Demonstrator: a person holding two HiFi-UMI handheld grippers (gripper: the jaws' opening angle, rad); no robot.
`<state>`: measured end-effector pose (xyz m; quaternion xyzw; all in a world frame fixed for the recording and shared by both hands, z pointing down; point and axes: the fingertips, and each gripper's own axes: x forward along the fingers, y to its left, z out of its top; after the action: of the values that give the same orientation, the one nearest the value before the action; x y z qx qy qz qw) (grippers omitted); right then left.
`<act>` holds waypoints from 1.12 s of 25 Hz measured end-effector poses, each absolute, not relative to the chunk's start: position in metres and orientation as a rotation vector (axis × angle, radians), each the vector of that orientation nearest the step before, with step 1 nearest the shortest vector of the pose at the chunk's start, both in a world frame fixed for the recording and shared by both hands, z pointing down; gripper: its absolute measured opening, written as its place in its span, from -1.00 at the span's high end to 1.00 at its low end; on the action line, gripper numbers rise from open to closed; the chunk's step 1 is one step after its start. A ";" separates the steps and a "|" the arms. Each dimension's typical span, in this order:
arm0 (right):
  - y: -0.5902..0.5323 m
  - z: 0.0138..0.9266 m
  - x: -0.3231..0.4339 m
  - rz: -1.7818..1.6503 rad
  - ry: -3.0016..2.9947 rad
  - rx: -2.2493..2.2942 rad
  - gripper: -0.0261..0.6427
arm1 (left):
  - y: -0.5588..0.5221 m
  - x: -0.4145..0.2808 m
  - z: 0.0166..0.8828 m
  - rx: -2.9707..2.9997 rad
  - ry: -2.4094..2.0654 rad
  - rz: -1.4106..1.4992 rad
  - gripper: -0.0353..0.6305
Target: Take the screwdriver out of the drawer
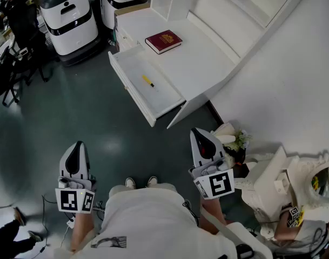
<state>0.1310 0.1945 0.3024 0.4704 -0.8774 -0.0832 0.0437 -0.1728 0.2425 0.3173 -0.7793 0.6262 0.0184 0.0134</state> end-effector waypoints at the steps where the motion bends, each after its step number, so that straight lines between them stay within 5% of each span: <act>1: 0.197 0.303 0.130 -0.259 -2.677 1.434 0.89 | 0.245 -0.173 0.317 -2.427 1.952 0.060 0.84; 13: 0.214 0.314 0.152 -0.161 -2.706 1.439 0.87 | 0.256 -0.156 0.323 -2.453 1.948 0.037 0.84; 20: 0.201 0.313 0.189 -0.107 -2.751 1.372 0.01 | 0.247 -0.139 0.324 -2.451 1.955 0.026 0.84; 28: 0.177 0.328 0.203 -0.146 -2.714 1.340 -0.07 | 0.237 -0.131 0.332 -2.396 2.018 0.014 0.84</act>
<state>0.2028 0.1768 0.3282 0.4416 -0.8942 -0.0481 0.0556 -0.1315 0.2371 0.3317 -0.7649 0.6442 0.0045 0.0046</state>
